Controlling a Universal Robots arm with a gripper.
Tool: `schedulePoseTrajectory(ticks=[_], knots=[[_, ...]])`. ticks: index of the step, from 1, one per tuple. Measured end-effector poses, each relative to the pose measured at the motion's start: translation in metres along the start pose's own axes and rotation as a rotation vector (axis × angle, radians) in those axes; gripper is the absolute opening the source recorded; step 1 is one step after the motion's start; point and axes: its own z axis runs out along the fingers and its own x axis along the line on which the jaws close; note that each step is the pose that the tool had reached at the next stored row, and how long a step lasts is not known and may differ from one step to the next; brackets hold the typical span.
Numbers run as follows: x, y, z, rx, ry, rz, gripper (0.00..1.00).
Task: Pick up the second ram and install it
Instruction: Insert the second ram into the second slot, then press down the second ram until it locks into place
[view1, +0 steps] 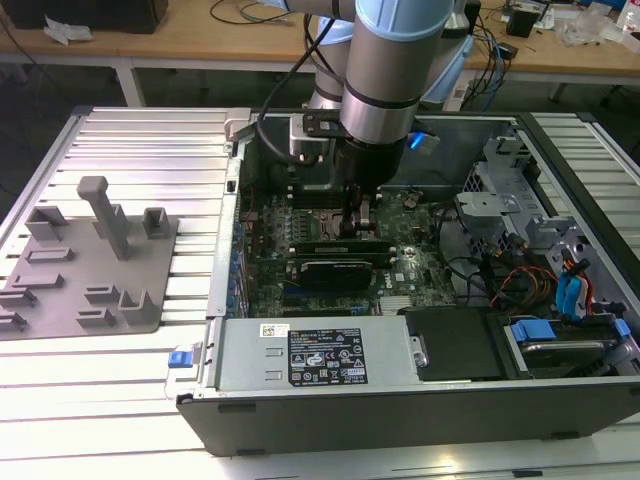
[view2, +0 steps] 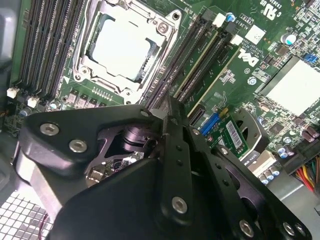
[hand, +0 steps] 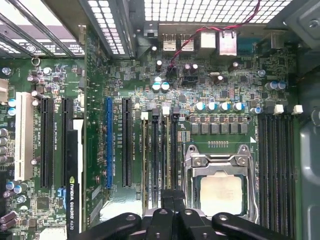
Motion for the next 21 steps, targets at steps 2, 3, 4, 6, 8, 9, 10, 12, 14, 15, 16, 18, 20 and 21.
schedulePoseTrajectory(ticks=[2,3,4,6,8,9,10,12,14,15,16,18,20,21], knots=[[-0.0001,0.0,0.0,0.0,0.0,0.0,0.08],[-0.0001,0.0,0.0,-0.0001,0.0,0.0,0.08],[-0.0002,0.0,0.0,0.0,0.0,0.0,0.08],[-0.0003,0.0,0.0,-0.0001,0.0,0.0,0.08],[-0.0005,0.0,0.0,0.0,0.0,0.0,0.08],[-0.0005,0.0,0.0,0.0,0.0,0.0,0.08],[-0.0006,0.0,0.0,0.0,0.0001,0.0,0.08],[-0.0007,0.0,0.0,0.0,0.0,0.0,0.08],[-0.0008,-0.0069,-0.0003,0.0,-0.0003,0.0,0.08],[-0.0008,-0.0089,-0.0004,0.0,-0.0002,0.0,0.08],[-0.0008,-0.0111,-0.0005,0.0,-0.0002,0.0,0.08],[-0.0009,-0.0223,-0.0009,0.0,-0.0005,0.0,0.08],[-0.001,-0.0276,-0.0012,-0.0001,-0.0002,0.0,0.08],[-0.001,-0.0312,-0.0014,-0.0002,-0.0003,0.0,0.08]])
